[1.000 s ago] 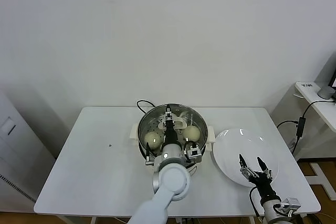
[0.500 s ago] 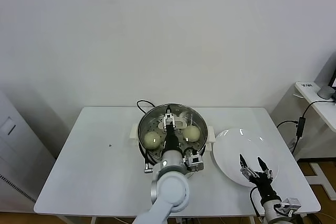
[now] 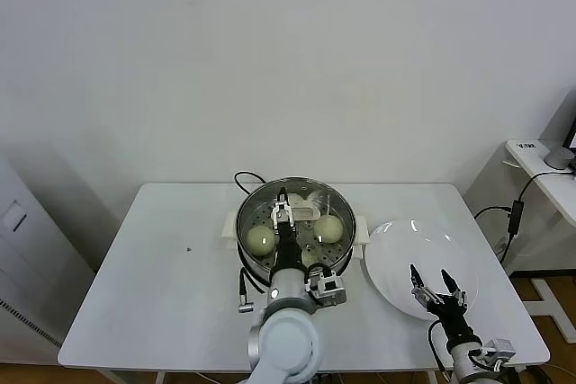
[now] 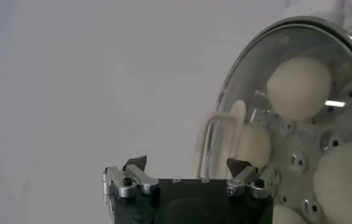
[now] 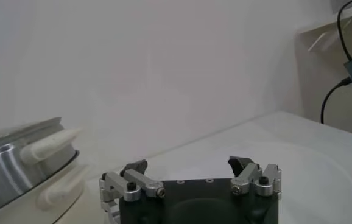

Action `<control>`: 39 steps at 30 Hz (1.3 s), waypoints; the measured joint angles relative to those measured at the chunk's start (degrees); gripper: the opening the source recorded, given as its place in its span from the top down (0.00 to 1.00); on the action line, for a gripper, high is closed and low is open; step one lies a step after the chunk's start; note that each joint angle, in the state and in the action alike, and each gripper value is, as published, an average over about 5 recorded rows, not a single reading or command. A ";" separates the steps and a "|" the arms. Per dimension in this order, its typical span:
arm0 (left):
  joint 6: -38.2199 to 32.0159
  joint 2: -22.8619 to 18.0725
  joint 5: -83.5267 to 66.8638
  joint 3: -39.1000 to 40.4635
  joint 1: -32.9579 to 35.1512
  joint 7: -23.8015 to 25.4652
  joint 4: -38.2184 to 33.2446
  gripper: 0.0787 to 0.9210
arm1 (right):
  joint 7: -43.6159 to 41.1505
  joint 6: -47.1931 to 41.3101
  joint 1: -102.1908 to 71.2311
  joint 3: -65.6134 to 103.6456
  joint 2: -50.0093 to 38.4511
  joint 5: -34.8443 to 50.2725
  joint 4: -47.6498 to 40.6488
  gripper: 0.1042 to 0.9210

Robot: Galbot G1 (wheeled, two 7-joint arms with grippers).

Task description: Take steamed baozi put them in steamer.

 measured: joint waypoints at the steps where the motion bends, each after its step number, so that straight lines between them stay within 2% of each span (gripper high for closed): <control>1: 0.00 0.00 0.10 -0.09 0.40 -0.03 -0.60 0.12 | -0.04 0.02 -0.01 -0.06 0.05 -0.03 -0.02 0.12; 9: 0.00 -0.09 -0.36 -2.12 3.58 -1.39 -4.78 0.12 | -0.67 0.36 -0.73 -0.93 0.60 -0.29 0.63 0.12; 15: 0.00 -0.15 -6.47 -7.65 5.86 -3.33 -8.56 0.12 | -1.59 1.04 -1.74 -1.50 0.63 -0.58 2.20 0.12; 22: 0.00 -0.12 -22.60 -18.32 9.07 -6.79 -13.57 0.12 | -2.06 1.52 -3.37 -1.69 0.45 -1.58 5.41 0.12; 28: -0.69 1.58 -41.72 -28.93 12.94 -10.00 -14.56 0.12 | -1.68 1.11 -5.39 -2.30 -0.07 -2.92 8.49 0.12; 33: -7.36 2.93 -56.41 -34.85 17.56 -14.51 -14.00 0.12 | -1.01 1.47 -7.07 -2.54 0.10 -3.44 10.14 0.12; 39: -23.16 3.38 -68.61 -38.62 23.64 -20.17 -13.58 0.12 | 0.22 1.96 -9.20 -2.91 0.27 -3.74 11.87 0.12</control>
